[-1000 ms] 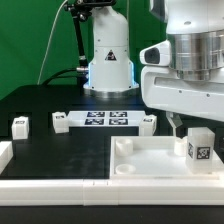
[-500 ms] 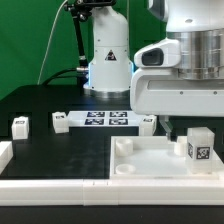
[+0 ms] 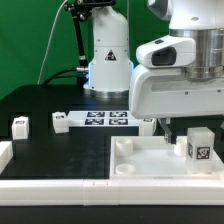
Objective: Assemble one leg
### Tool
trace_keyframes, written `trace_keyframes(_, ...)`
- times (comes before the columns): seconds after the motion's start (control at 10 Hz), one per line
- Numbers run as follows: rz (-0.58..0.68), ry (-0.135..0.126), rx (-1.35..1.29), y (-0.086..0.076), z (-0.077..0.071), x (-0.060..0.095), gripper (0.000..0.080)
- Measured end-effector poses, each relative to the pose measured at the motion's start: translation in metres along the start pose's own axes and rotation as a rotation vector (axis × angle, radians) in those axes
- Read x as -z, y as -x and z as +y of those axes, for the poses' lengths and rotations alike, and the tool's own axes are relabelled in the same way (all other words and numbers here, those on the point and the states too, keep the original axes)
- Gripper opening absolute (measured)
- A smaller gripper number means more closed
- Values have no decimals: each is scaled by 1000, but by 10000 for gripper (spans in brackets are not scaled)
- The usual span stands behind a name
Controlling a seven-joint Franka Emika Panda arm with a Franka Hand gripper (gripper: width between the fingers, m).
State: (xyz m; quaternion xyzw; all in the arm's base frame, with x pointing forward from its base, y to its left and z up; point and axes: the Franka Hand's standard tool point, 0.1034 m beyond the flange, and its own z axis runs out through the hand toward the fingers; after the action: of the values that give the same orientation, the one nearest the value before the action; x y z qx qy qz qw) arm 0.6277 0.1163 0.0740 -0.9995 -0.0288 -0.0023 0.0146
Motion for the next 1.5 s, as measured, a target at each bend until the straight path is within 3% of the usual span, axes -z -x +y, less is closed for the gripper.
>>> trace_keyframes(0.2,0,-1,-21,0,0,0,287)
trace_keyframes(0.5,-1,0,-40,0,0,0,291)
trace_keyframes(0.8,20,-19,-465,4,-6,-2,291)
trace_keyframes(1.0,36,-56,-735,1,-5,-2,291)
trace_keyframes(1.5,34,-107,-1322,1,-8,-2,291)
